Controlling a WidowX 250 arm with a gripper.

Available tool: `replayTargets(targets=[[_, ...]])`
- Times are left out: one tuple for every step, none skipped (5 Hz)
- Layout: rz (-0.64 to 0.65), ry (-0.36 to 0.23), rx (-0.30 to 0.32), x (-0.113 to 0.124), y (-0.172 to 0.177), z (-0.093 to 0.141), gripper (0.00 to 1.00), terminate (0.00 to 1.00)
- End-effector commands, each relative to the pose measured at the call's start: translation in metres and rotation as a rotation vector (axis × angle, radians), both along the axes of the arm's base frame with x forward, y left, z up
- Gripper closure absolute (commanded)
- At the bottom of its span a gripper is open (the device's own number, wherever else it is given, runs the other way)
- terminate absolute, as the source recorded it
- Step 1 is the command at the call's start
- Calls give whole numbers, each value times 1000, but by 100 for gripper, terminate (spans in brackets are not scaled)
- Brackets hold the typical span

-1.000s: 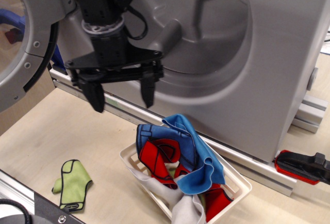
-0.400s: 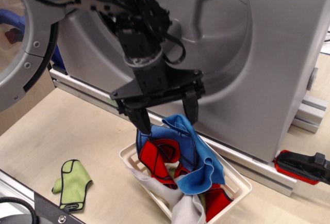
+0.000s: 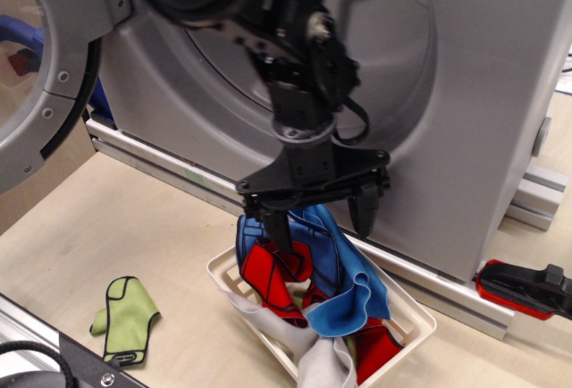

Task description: Put clothes in laundry machine

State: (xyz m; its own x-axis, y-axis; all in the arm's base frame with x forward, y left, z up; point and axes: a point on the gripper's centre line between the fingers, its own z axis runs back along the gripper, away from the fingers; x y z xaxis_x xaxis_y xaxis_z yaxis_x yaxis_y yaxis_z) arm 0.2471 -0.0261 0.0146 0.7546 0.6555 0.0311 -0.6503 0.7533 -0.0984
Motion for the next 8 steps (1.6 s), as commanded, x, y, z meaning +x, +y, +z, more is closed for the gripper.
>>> replayTargets(targets=[[56,-58,40,20,6,1,0,0],[76,-46,51,11,17,2,0,0],[95,-34,49,2,24,3,0,0],[95,-28,60,-7,30,0,0,0],[75,-30,62,-16,36,-4,0,0],[57,-22,68,-16,36,-17,0,0],[33,-55,63,-11,34,-28,0,0],[2,-72,27,-11,29,-29,0,0]])
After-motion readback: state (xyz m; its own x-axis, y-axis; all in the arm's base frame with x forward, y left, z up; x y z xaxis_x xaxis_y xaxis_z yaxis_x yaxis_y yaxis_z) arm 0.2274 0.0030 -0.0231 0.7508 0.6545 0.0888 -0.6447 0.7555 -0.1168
